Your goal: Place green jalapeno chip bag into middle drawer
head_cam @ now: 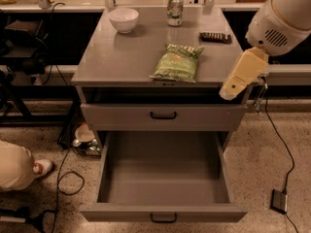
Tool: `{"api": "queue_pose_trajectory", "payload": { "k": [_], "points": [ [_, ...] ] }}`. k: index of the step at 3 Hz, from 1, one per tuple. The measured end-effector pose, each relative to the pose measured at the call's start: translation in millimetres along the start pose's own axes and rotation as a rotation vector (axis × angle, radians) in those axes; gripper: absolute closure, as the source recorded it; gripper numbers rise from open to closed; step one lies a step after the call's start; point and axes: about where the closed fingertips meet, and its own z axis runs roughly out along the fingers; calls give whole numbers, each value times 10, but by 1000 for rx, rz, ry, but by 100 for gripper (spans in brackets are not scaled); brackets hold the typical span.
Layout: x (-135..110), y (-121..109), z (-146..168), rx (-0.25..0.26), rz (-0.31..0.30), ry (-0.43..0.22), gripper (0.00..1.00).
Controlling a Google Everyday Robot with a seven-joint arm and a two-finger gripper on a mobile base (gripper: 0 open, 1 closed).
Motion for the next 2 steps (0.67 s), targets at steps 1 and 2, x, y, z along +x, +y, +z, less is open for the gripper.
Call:
{"api": "queue_pose_trajectory", "payload": {
  "k": [1,2],
  "points": [
    [0,0,0,0,0,0,0],
    [-66,-89,142,-1,32,-30,0]
  ]
}}
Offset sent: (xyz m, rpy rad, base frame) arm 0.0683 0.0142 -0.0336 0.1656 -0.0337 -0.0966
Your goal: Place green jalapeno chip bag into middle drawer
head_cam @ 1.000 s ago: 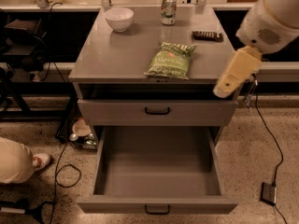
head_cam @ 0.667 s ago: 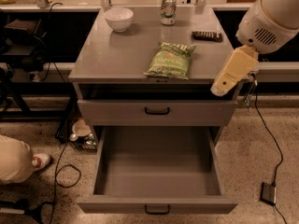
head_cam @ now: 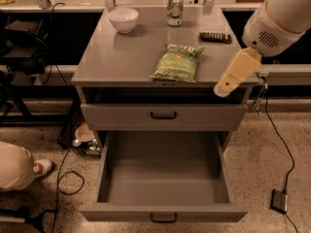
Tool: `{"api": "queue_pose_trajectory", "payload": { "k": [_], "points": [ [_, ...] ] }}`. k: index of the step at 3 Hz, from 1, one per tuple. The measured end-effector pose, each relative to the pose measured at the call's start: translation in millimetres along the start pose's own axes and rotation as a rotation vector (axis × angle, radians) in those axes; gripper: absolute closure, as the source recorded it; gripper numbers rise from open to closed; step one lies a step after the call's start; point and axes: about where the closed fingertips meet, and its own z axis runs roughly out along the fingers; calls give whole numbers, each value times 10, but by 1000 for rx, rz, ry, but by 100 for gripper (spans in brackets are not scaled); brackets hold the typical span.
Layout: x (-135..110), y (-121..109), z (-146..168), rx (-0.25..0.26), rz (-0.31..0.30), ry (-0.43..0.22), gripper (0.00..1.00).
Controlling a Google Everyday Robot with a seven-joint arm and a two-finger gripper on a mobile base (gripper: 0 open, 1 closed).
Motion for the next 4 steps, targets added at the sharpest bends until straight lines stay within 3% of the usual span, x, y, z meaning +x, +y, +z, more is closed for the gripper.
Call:
{"api": "queue_pose_trajectory", "payload": {
  "k": [1,2,3,4],
  "points": [
    [-324,-461,496,21,120,-117,0],
    [-518,-731,768,42,228,-171,0],
    [-717,-888,1101,64,311,-160,0],
    [-878,-905,1398,65,354,-127,0]
  ]
}}
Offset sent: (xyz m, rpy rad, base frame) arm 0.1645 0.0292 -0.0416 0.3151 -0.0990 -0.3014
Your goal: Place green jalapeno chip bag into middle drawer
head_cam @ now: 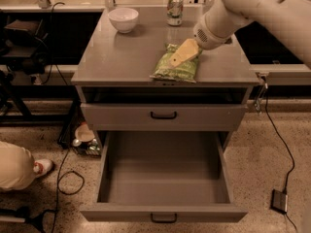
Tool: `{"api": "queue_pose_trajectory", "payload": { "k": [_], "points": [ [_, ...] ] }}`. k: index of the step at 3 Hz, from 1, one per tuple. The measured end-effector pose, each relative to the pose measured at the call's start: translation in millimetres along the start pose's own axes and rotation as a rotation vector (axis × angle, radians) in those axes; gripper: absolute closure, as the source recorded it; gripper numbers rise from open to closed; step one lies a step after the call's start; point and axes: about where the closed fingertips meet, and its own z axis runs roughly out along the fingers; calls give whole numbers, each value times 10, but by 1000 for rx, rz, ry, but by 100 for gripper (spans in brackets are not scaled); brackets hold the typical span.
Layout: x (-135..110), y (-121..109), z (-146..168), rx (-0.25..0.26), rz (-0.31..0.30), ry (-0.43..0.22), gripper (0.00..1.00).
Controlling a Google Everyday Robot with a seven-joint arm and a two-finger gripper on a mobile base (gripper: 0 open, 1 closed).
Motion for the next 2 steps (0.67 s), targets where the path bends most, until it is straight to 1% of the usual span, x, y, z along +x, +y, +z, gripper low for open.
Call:
{"api": "queue_pose_trajectory", "payload": {
  "k": [1,2],
  "points": [
    [-60,129,297,-1,18,48,0],
    [-66,230,427,-8,19,74,0]
  ]
}}
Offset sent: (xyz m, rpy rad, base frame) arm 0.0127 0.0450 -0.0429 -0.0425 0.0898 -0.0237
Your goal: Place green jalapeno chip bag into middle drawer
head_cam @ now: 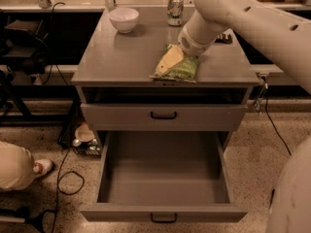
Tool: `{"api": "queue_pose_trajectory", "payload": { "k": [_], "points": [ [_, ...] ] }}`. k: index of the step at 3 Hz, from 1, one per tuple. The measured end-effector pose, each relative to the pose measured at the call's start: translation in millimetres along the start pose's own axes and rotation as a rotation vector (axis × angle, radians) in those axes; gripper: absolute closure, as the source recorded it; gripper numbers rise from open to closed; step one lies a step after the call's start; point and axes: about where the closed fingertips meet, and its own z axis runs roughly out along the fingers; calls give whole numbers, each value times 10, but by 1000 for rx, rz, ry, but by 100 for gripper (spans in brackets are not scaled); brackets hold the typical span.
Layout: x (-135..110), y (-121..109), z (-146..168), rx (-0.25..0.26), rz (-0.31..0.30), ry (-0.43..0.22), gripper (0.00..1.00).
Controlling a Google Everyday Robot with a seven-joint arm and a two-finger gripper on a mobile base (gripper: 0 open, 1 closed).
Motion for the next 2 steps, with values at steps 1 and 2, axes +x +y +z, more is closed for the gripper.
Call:
{"api": "queue_pose_trajectory", "payload": {
  "k": [1,2],
  "points": [
    [57,91,120,-12,1,30,17],
    [115,102,141,-11,9,40,40]
  ]
}}
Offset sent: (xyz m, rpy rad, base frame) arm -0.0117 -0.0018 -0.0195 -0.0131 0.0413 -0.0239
